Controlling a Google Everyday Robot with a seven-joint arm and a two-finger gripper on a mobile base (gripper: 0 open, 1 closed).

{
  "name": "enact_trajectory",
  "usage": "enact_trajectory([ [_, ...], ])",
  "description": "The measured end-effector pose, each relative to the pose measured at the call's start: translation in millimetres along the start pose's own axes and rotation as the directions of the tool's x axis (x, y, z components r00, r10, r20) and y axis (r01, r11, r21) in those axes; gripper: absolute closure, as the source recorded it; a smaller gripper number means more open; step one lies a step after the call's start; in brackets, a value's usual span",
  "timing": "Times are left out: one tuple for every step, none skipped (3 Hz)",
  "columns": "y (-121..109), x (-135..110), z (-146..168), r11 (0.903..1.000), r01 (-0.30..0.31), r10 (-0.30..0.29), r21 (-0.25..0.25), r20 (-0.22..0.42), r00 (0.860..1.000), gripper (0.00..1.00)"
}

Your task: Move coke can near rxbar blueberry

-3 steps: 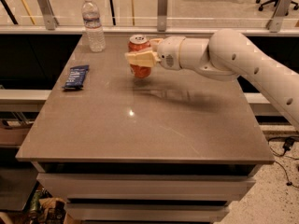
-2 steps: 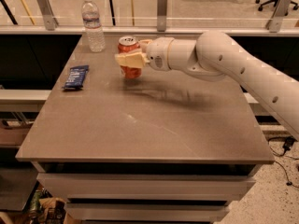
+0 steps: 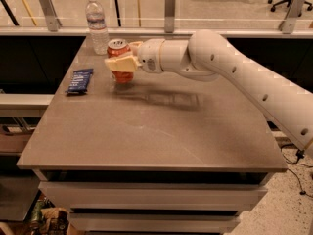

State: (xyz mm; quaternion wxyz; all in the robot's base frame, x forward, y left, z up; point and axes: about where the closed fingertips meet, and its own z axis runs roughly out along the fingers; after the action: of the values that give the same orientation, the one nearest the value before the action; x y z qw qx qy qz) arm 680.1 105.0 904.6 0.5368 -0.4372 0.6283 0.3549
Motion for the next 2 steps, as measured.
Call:
enact_trajectory([
  [12, 2, 16, 0.9987, -0.006, 0.005, -0.051, -0.01, 1.0, 1.0],
  [21, 10, 30, 0.9946, -0.026, 0.024, -0.1, -0.017, 1.0, 1.0],
])
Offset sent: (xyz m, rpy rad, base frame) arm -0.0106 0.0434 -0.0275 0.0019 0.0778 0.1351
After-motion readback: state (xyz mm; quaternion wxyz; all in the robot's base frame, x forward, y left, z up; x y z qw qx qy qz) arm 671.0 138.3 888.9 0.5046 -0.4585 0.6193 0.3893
